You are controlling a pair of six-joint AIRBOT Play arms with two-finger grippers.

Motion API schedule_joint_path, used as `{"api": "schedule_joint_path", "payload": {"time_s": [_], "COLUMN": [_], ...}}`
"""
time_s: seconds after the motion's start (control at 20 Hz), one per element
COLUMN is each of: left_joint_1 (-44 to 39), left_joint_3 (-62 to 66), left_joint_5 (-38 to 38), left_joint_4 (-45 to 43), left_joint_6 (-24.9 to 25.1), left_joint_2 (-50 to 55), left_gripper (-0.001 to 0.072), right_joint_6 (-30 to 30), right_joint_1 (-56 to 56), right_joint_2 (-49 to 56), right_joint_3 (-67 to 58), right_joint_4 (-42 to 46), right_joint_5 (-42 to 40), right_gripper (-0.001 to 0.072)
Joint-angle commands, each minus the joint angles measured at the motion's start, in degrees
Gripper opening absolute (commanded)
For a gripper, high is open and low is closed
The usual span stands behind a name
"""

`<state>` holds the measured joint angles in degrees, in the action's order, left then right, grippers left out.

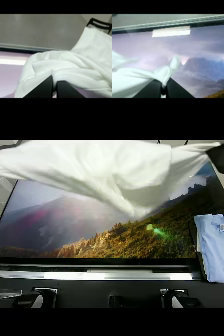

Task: Fold the clothes and pants, and hang the long-sleeved shirts on hangers.

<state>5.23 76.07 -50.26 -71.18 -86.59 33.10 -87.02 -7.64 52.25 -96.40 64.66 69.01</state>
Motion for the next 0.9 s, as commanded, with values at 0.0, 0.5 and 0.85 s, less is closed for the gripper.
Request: {"api": "schedule_joint_path", "payload": {"time_s": [0.0, 0.5, 0.85], "left_joint_1": [0.5, -2.5, -9.0], "left_joint_3": [1.0, -25.6, -35.7], "left_joint_5": [-8.2, -9.4, -5.6], "left_joint_4": [-8.3, -0.3, -0.1], "left_joint_6": [-1.1, -1.0, -1.1], "left_joint_2": [-3.0, -4.3, -3.5], "left_gripper": [0.0021, 0.0021, 0.0021], "right_joint_6": [-3.9, -5.1, -7.2], "right_joint_1": [-0.4, -0.3, -0.3], "right_joint_2": [-3.0, -2.4, -2.3], "right_joint_3": [-0.6, 21.9, 45.6], "right_joint_4": [10.6, 5.7, 5.2], "right_joint_5": [13.1, 22.0, 18.9], "right_gripper": [0.0034, 0.0033, 0.0034]}}
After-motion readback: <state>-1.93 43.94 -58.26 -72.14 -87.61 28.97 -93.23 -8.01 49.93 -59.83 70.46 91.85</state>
